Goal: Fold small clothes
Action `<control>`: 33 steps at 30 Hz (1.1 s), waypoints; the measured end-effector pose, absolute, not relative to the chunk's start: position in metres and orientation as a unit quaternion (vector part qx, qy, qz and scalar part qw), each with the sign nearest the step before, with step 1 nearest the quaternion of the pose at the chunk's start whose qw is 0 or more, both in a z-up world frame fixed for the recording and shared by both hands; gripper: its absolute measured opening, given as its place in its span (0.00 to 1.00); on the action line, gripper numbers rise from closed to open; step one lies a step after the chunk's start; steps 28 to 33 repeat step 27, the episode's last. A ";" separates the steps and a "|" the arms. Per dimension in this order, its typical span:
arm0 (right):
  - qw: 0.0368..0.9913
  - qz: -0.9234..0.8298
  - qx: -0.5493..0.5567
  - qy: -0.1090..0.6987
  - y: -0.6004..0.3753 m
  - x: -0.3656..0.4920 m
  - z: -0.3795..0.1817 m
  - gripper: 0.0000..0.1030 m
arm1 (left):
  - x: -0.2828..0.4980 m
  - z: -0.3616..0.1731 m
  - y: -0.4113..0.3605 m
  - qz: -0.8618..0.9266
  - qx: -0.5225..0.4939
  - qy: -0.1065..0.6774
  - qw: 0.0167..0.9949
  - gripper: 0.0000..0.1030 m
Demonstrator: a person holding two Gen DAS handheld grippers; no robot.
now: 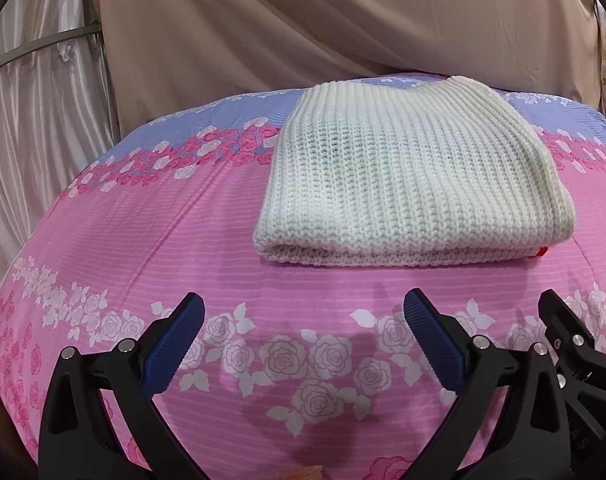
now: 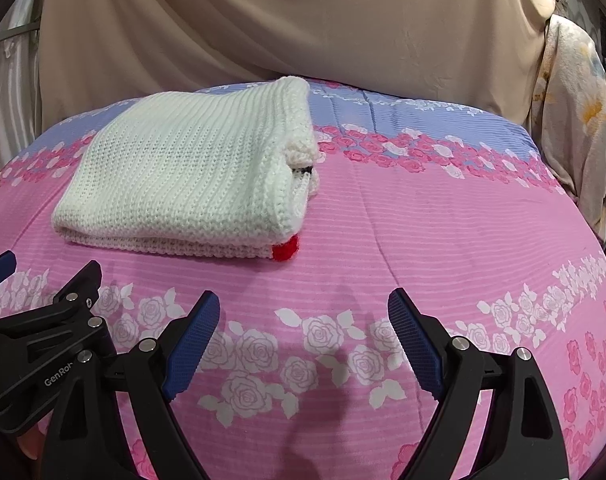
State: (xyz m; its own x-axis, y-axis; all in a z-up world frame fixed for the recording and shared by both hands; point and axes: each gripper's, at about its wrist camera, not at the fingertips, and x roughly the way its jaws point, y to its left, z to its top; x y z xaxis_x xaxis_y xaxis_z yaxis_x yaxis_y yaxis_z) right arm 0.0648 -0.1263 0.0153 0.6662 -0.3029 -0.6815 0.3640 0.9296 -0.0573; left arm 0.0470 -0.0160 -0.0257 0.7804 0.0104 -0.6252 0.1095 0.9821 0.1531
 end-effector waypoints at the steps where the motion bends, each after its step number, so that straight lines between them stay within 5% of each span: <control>1: 0.912 -0.183 0.042 0.365 -0.126 0.065 0.015 0.82 | 0.047 -0.026 -0.016 -0.026 0.091 0.330 0.939 0.95; 33: 0.915 -0.183 0.038 0.358 -0.127 0.063 0.017 0.82 | 0.041 -0.021 -0.023 -0.021 0.100 0.311 0.945 0.88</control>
